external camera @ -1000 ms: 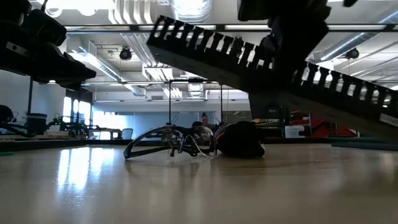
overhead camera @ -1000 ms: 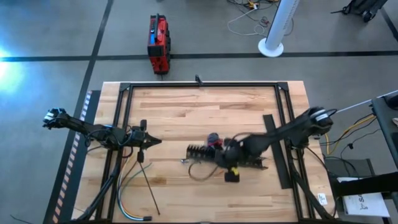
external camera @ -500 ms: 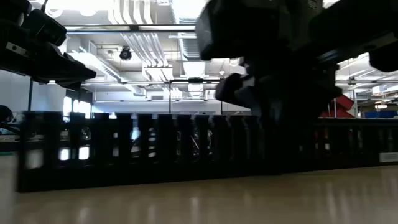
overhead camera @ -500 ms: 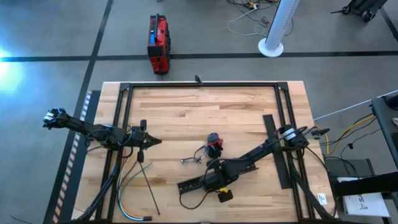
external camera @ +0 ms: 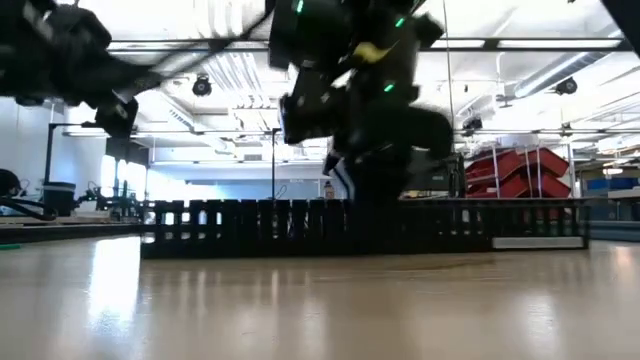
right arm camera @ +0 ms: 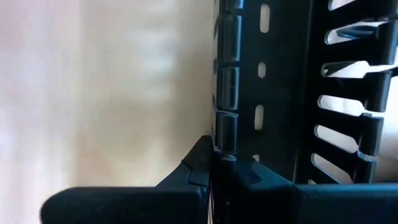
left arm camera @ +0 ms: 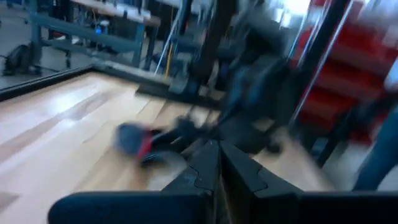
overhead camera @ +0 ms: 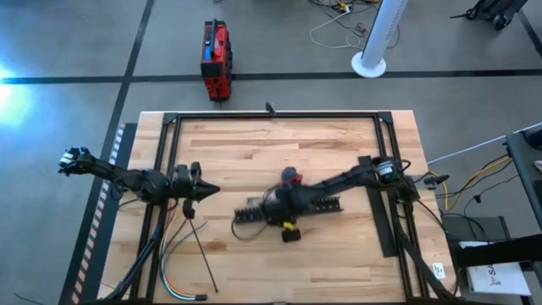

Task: Ziptie cables
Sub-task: Move the black cable duct to the center of the table, then wrap the cable wires with black zip tie

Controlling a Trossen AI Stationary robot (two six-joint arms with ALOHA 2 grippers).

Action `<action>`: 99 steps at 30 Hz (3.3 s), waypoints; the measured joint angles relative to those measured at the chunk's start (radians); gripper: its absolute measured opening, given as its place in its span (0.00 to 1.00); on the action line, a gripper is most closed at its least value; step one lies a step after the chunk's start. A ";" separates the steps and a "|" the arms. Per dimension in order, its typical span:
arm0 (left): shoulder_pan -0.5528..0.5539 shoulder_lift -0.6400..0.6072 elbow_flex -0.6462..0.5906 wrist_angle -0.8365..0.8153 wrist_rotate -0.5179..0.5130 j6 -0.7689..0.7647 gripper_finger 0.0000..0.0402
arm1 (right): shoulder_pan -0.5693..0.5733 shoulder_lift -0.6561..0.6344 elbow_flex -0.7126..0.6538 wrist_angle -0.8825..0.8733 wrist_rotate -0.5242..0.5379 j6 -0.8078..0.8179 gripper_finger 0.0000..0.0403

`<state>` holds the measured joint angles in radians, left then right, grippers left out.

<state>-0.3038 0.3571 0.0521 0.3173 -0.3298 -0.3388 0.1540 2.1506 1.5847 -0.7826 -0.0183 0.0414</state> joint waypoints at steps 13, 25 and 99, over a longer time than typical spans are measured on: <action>-0.008 0.054 0.000 0.165 0.057 -0.075 0.00 | -0.169 -0.002 -0.001 -0.013 0.053 0.026 0.00; -0.199 0.451 -0.031 0.627 0.053 -0.014 0.00 | 0.089 -0.021 -0.004 -0.032 -0.013 0.087 0.00; -0.621 1.502 1.133 -0.815 0.264 -0.396 0.23 | 0.412 -0.267 -0.276 0.438 0.519 0.328 0.49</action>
<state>-0.9245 1.8588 1.1854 -0.4972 -0.0662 -0.7347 0.5657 1.8832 1.3083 -0.3447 0.5010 0.3698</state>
